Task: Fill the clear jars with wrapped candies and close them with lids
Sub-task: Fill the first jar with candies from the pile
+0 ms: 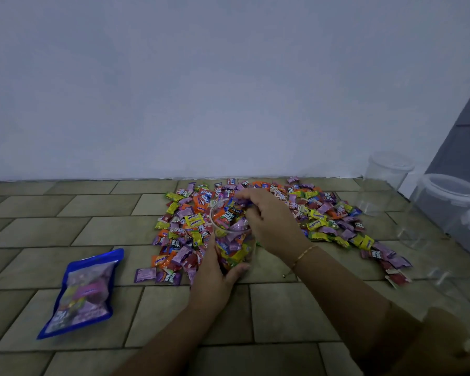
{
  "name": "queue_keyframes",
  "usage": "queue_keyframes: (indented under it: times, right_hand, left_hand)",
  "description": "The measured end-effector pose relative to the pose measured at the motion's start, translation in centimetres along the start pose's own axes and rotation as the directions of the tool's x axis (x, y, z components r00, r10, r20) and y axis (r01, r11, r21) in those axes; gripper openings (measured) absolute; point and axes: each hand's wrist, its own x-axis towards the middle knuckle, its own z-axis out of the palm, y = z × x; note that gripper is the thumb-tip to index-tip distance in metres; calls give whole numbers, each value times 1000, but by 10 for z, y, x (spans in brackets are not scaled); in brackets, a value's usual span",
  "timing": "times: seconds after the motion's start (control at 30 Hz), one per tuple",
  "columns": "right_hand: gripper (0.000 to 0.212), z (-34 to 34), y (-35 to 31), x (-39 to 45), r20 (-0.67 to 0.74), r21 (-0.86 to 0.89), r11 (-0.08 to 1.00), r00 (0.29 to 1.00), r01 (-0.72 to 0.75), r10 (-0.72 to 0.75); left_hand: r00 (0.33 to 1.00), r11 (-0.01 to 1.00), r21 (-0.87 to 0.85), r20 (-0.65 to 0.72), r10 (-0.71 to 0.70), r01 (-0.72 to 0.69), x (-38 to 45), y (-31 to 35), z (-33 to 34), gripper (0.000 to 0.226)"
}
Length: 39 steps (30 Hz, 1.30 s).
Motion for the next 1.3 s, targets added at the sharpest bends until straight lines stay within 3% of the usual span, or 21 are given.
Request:
queue_keyframes:
  times: [0.1, 0.17, 0.3, 0.37, 0.67, 0.83, 0.93, 1.03, 1.13, 1.3]
  right_hand:
    - [40, 4, -2, -6, 81, -58, 996, 994, 72, -67]
    - [52, 6, -3, -10, 161, -194, 974, 983, 118, -87]
    - [84, 2, -7, -12, 294, -457, 865, 953, 206, -71]
    - [90, -1, -8, -10, 340, -526, 816, 939, 242, -59]
    - [99, -6, -15, 0, 480, -586, 758, 876, 287, 40]
    - [88, -8, -22, 4, 530, -592, 756, 841, 278, 105]
    - [70, -10, -24, 9, 531, -521, 827, 839, 208, 124]
    - [43, -18, -21, 13, 429, -315, 944, 902, 97, 50]
    - [33, -24, -19, 17, 304, -236, 971, 951, 29, 46]
    - [38, -20, -18, 15, 254, -185, 982, 967, 34, 14]
  left_hand:
    - [1000, 1000, -12, 5, 8, -8, 1, 0, 0, 98]
    - [1000, 1000, -7, 2, 8, -8, 0, 2, 0, 96]
    - [1000, 999, 11, -7, 30, -30, -2, 7, -1, 94]
    - [999, 999, 31, -7, 31, -31, -1, 9, -2, 92]
    - [1000, 998, 62, 7, -3, 2, -1, 7, 0, 89]
    - [999, 999, 25, 29, -45, 44, 0, 4, 0, 98]
    - [999, 999, 1, 22, -34, 34, -1, 5, 1, 97]
    - [1000, 1000, 19, 8, -18, 18, -1, 6, 0, 99]
    - [1000, 1000, 24, 10, -17, 16, -1, 5, -1, 104]
    - [1000, 999, 45, 18, -23, 22, 0, 2, -1, 105]
